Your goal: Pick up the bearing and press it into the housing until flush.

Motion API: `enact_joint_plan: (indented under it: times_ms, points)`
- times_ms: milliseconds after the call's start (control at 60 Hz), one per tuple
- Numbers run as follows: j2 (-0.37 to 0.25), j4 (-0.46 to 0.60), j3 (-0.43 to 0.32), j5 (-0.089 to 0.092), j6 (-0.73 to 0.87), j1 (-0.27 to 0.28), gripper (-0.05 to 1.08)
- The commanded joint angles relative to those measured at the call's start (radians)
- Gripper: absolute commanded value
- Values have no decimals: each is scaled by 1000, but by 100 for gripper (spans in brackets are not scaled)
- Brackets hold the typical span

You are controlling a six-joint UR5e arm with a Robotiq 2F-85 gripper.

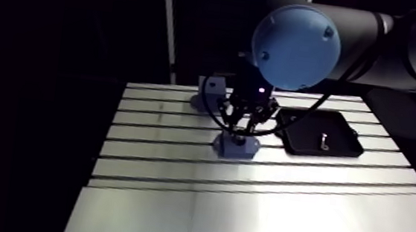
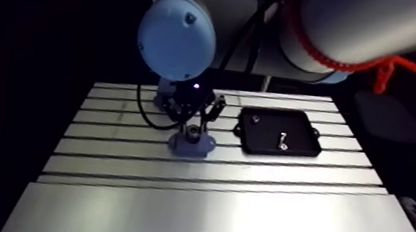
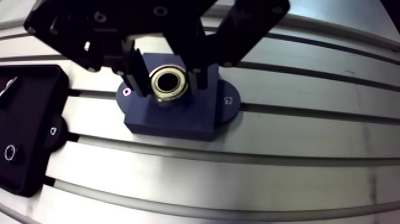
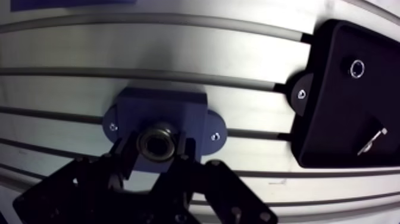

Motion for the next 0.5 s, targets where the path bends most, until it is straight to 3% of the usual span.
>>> enact_joint_plan:
  times_ms: [17,500]
  points:
    - [4,0,2,0,0,0,76]
    - [8,1,7,-2,-3,0,76]
